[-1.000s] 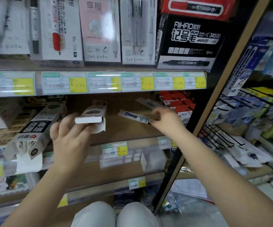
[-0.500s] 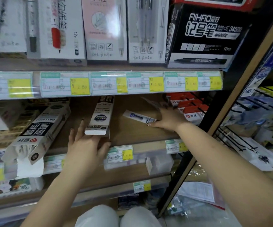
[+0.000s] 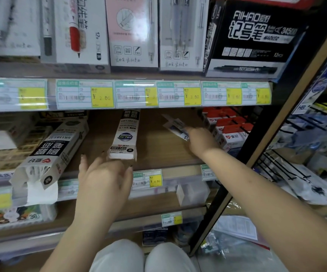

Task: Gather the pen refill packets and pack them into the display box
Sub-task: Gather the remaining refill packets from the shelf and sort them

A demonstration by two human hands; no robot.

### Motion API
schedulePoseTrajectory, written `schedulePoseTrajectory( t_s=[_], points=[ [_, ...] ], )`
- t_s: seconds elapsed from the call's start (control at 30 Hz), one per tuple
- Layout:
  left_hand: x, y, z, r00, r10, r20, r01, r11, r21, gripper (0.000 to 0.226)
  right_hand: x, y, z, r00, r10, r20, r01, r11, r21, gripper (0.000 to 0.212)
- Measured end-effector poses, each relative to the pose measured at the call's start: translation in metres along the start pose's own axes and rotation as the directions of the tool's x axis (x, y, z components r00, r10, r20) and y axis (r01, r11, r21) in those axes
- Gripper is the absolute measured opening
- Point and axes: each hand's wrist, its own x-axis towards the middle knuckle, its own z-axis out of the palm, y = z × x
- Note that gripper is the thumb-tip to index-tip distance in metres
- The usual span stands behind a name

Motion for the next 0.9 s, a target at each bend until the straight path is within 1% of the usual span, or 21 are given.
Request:
schedulePoseTrajectory(
  t_s=[0.07, 0.2, 0.4, 0.47, 0.6, 0.7, 0.8, 0.9],
  points=[
    [0.0, 0.004, -0.006, 0.999, 0.002, -0.051, -0.004, 0.999, -0.039, 0.04, -0.001, -0.002, -0.003, 1.0, 0.004, -0.021, -0.003, 0.999, 0.044, 0.047],
    [-0.004, 0.01, -0.013, 0.995, 0.031, -0.096, -0.041, 0.994, -0.101, 0.035, -0.005, -0.002, -0.01, 0.993, 0.026, -0.115, -0.008, 0.988, 0.154, 0.054],
    [-0.01, 0.016, -0.012, 0.992, 0.086, -0.089, -0.098, 0.985, -0.139, 0.028, -0.007, 0.003, -0.021, 0.98, 0.043, -0.196, -0.009, 0.985, 0.174, 0.057],
    [-0.013, 0.019, -0.01, 0.99, 0.111, -0.083, -0.122, 0.981, -0.149, 0.027, -0.006, 0.005, -0.023, 0.98, 0.056, -0.189, -0.021, 0.983, 0.18, 0.056],
    [-0.016, 0.028, -0.006, 0.987, 0.15, -0.064, -0.159, 0.972, -0.174, 0.028, -0.005, 0.006, -0.014, 0.993, 0.041, -0.112, -0.026, 0.99, 0.139, 0.054],
    [-0.019, 0.031, -0.004, 0.983, 0.171, -0.072, -0.182, 0.962, -0.202, 0.027, -0.007, 0.005, -0.011, 0.992, 0.035, -0.118, -0.021, 0.993, 0.118, 0.054],
    [-0.02, 0.029, -0.004, 0.979, 0.186, -0.08, -0.199, 0.957, -0.212, 0.026, -0.01, 0.004, -0.027, 0.99, 0.029, -0.141, -0.014, 0.994, 0.105, 0.05],
    [-0.019, 0.028, -0.008, 0.976, 0.2, -0.083, -0.215, 0.94, -0.266, 0.025, -0.018, -0.002, -0.052, 0.995, 0.066, -0.071, -0.054, 0.985, 0.164, 0.044]
  ],
)
